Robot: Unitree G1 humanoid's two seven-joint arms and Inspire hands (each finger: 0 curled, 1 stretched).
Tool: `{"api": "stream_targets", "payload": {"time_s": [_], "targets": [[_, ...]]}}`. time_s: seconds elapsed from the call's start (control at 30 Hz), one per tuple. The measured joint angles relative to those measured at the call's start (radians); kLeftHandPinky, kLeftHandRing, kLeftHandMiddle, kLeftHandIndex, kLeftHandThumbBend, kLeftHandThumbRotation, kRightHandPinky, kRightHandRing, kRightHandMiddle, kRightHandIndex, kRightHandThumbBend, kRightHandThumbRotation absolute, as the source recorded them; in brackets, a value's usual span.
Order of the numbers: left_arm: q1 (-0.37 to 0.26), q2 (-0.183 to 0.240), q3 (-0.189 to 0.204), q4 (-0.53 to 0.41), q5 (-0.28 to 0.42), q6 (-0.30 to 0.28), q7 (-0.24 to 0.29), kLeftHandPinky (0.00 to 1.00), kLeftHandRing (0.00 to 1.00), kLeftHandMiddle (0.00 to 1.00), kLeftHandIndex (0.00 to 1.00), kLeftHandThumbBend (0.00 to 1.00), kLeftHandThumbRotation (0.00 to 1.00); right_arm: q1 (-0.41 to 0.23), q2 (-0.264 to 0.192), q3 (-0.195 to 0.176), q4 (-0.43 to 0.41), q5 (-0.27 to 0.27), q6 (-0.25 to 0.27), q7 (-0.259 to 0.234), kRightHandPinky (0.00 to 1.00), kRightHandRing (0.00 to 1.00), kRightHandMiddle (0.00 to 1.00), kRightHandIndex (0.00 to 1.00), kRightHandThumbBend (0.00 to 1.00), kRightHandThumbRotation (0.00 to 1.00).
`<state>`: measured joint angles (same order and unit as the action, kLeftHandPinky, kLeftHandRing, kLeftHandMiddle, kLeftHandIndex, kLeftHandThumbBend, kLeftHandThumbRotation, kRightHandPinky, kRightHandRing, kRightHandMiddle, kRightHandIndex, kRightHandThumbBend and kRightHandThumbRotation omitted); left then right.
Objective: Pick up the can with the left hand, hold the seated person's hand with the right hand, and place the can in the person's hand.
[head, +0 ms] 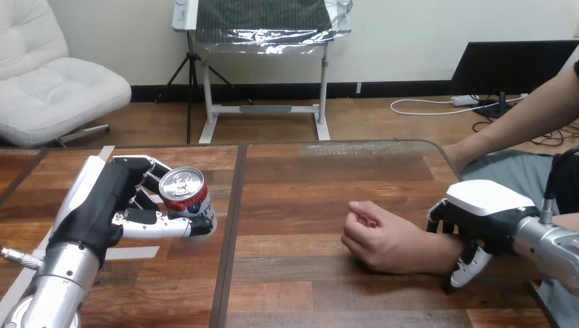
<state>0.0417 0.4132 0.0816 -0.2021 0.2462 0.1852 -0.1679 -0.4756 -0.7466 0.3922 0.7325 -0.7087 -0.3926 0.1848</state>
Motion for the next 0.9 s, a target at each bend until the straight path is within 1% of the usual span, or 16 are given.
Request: {"api": "stream_targets", "payload": {"time_s": [0.17, 0.3, 0.47, 0.6, 0.63, 0.77, 0.9], "targets": [[0.000, 0.000, 0.000, 0.001, 0.002, -0.007, 0.000, 0.24, 0.29, 0.35, 0.42, 0.65, 0.00, 0.000, 0.007, 0.002, 0.018, -0.005, -0.013, -0.043, 0.20, 0.27, 0.38, 0.44, 0.85, 0.02], [0.000, 0.001, 0.000, 0.001, 0.001, -0.010, 0.000, 0.24, 0.29, 0.35, 0.42, 0.65, 0.00, 0.000, 0.011, 0.002, 0.027, -0.004, -0.023, -0.061, 0.20, 0.27, 0.37, 0.42, 0.85, 0.02], [0.000, 0.001, -0.001, 0.004, 0.002, -0.012, -0.002, 0.25, 0.29, 0.35, 0.43, 0.66, 0.00, 0.000, 0.014, 0.003, 0.043, -0.005, -0.041, -0.092, 0.18, 0.25, 0.35, 0.40, 0.83, 0.02], [-0.001, 0.001, -0.003, 0.009, 0.005, -0.012, -0.002, 0.25, 0.30, 0.36, 0.43, 0.66, 0.00, 0.000, 0.015, 0.003, 0.052, -0.005, -0.051, -0.107, 0.16, 0.23, 0.33, 0.39, 0.81, 0.04], [-0.002, 0.001, -0.004, 0.011, 0.005, -0.013, -0.002, 0.26, 0.30, 0.36, 0.43, 0.67, 0.00, 0.000, 0.016, 0.004, 0.055, -0.006, -0.054, -0.111, 0.17, 0.24, 0.33, 0.39, 0.78, 0.08], [-0.005, 0.001, -0.008, 0.025, 0.006, -0.016, -0.002, 0.26, 0.31, 0.37, 0.43, 0.67, 0.00, 0.000, 0.016, 0.004, 0.065, -0.008, -0.067, -0.132, 0.17, 0.24, 0.33, 0.37, 0.75, 0.13], [-0.007, 0.001, -0.012, 0.043, 0.008, -0.020, -0.002, 0.27, 0.31, 0.38, 0.43, 0.67, 0.00, 0.001, 0.016, 0.006, 0.079, -0.013, -0.087, -0.157, 0.17, 0.23, 0.32, 0.36, 0.70, 0.23]]}}
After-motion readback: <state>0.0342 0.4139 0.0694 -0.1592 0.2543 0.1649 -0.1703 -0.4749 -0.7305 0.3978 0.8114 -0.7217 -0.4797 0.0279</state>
